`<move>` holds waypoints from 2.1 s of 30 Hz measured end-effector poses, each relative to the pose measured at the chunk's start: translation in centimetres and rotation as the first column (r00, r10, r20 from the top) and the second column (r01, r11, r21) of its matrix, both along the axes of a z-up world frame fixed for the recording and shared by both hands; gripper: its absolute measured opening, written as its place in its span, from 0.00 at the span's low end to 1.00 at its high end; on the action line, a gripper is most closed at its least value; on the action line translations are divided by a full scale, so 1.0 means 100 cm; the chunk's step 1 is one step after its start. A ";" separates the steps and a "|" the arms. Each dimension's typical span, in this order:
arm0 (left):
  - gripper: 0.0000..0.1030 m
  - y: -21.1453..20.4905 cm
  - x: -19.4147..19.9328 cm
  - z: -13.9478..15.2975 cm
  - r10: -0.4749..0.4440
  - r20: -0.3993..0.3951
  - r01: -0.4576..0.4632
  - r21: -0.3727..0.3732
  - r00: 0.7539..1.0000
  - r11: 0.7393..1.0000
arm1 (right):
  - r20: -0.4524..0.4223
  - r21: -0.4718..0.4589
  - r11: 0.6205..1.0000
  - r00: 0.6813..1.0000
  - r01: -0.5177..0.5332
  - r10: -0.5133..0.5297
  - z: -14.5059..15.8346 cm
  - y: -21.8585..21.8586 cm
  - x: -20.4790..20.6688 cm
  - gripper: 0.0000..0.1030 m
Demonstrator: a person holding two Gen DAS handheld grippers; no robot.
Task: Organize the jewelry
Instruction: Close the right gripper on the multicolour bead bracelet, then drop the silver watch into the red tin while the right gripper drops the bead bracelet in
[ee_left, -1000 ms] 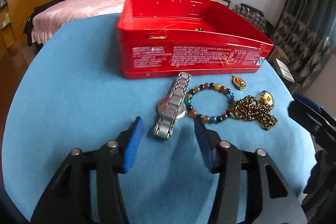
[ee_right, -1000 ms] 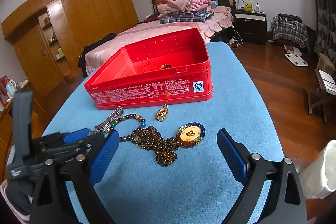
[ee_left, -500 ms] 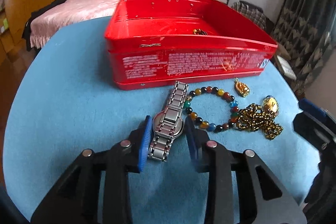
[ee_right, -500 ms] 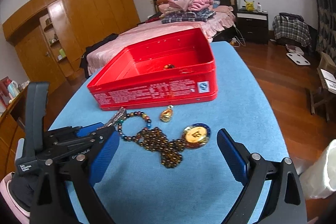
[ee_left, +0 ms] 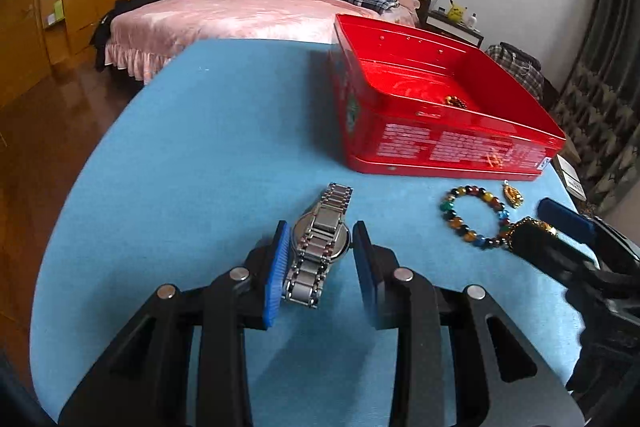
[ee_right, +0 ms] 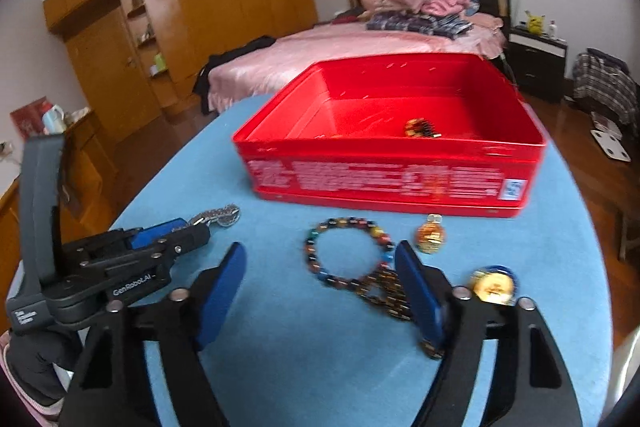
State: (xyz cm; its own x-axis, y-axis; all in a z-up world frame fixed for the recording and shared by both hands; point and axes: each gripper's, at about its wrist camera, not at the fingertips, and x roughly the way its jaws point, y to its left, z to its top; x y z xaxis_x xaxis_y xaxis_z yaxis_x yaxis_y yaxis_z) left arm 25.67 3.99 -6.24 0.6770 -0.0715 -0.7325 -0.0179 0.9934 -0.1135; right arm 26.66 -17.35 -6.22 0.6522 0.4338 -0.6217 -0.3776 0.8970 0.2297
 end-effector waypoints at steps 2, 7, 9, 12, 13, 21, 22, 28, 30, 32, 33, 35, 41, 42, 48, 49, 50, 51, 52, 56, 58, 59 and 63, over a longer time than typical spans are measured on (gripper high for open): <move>0.30 0.001 0.000 0.000 -0.003 0.000 0.003 -0.001 1.000 1.000 | -0.018 -0.014 1.000 1.000 -0.014 0.014 -0.004 0.009 0.006 0.58; 0.30 0.001 0.002 -0.002 -0.013 0.000 0.013 -0.004 1.000 1.000 | -0.078 -0.043 0.998 0.996 -0.036 0.033 -0.015 0.021 0.021 0.42; 0.30 -0.001 0.002 -0.002 -0.017 0.001 0.017 -0.007 1.000 1.000 | -0.104 -0.052 0.998 0.994 -0.046 0.040 -0.020 0.023 0.026 0.36; 0.30 -0.001 0.002 -0.001 -0.019 0.004 0.019 -0.013 1.000 1.000 | -0.143 -0.075 0.995 0.989 -0.059 0.048 -0.028 0.026 0.033 0.31; 0.30 -0.001 0.002 -0.001 -0.020 0.004 0.020 -0.014 1.000 1.000 | -0.144 -0.079 0.995 0.988 -0.060 0.048 -0.029 0.026 0.035 0.31; 0.30 -0.007 0.001 0.001 -0.035 0.007 0.035 -0.020 0.999 0.999 | -0.147 -0.103 0.993 0.988 -0.061 0.045 -0.028 0.021 0.038 0.08; 0.30 -0.008 0.000 0.002 -0.038 0.008 0.038 -0.020 0.999 0.999 | -0.145 -0.100 0.993 0.988 -0.061 0.046 -0.028 0.019 0.037 0.08; 0.30 -0.017 -0.003 0.009 -0.051 0.020 0.052 -0.025 0.998 0.998 | -0.122 -0.046 0.997 0.991 -0.060 0.054 -0.015 0.007 0.021 0.07; 0.30 -0.019 -0.005 0.012 -0.056 0.026 0.057 -0.028 0.998 0.998 | -0.115 -0.028 0.998 0.992 -0.058 0.055 -0.008 0.002 0.018 0.07; 0.30 -0.020 -0.006 0.016 -0.061 0.035 0.062 -0.028 0.998 0.998 | -0.101 -0.011 0.998 0.993 -0.060 0.058 0.002 -0.003 0.013 0.07; 0.30 -0.022 -0.007 0.019 -0.063 0.041 0.064 -0.029 0.997 0.997 | -0.094 -0.007 0.998 0.994 -0.060 0.059 0.006 -0.004 0.012 0.07; 0.30 -0.024 -0.007 0.023 -0.066 0.051 0.068 -0.032 0.997 0.997 | -0.078 0.000 0.998 0.995 -0.060 0.060 0.016 -0.007 0.010 0.07; 0.30 -0.031 -0.012 0.040 -0.078 0.084 0.081 -0.029 0.993 0.996 | -0.039 0.027 0.998 0.998 -0.058 0.059 0.041 -0.017 0.005 0.07; 0.30 -0.032 -0.012 0.042 -0.080 0.089 0.083 -0.028 0.993 0.996 | -0.032 0.029 0.998 0.998 -0.055 0.056 0.045 -0.019 0.004 0.08; 0.30 -0.038 -0.017 0.054 -0.085 0.108 0.088 -0.026 0.991 0.996 | -0.012 0.034 0.998 0.999 -0.045 0.046 0.055 -0.025 -0.001 0.07; 0.30 -0.039 -0.017 0.054 -0.086 0.110 0.089 -0.025 0.990 0.996 | -0.011 0.036 0.998 0.999 -0.044 0.044 0.055 -0.026 -0.003 0.07; 0.30 -0.041 -0.018 0.056 -0.089 0.114 0.092 -0.024 0.990 0.995 | -0.010 0.036 0.998 0.999 -0.042 0.043 0.056 -0.027 -0.004 0.07; 0.30 -0.041 -0.018 0.057 -0.091 0.116 0.094 -0.023 0.989 0.995 | -0.009 0.037 0.998 0.999 -0.041 0.041 0.057 -0.028 -0.005 0.07; 0.30 -0.043 -0.019 0.058 -0.093 0.118 0.096 -0.022 0.989 0.995 | -0.008 0.038 0.998 0.999 -0.040 0.041 0.058 -0.029 -0.005 0.07; 0.30 -0.047 -0.020 0.063 -0.102 0.126 0.105 -0.018 0.987 0.994 | 0.001 0.040 0.998 0.999 -0.038 0.037 0.061 -0.031 -0.007 0.07; 0.30 -0.049 -0.019 0.067 -0.106 0.133 0.109 -0.015 0.985 0.994 | 0.009 0.043 0.999 0.999 -0.035 0.034 0.064 -0.033 -0.007 0.07; 0.30 -0.051 -0.019 0.070 -0.109 0.138 0.112 -0.013 0.984 0.994 | 0.012 0.044 0.998 0.999 -0.033 0.033 0.065 -0.034 -0.007 0.07; 0.30 -0.055 -0.014 0.077 -0.118 0.152 0.121 -0.011 0.981 0.993 | 0.033 0.046 0.999 0.999 -0.028 0.027 0.073 -0.038 -0.004 0.07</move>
State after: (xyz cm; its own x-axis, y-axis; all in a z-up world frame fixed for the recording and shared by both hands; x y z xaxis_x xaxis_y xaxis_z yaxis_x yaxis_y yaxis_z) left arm 24.23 -1.54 1.47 0.7654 -0.1727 -0.6199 0.1201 0.9847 -0.1261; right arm 26.25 -21.15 1.04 0.6588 0.4794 -0.5797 -0.4097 0.8750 0.2580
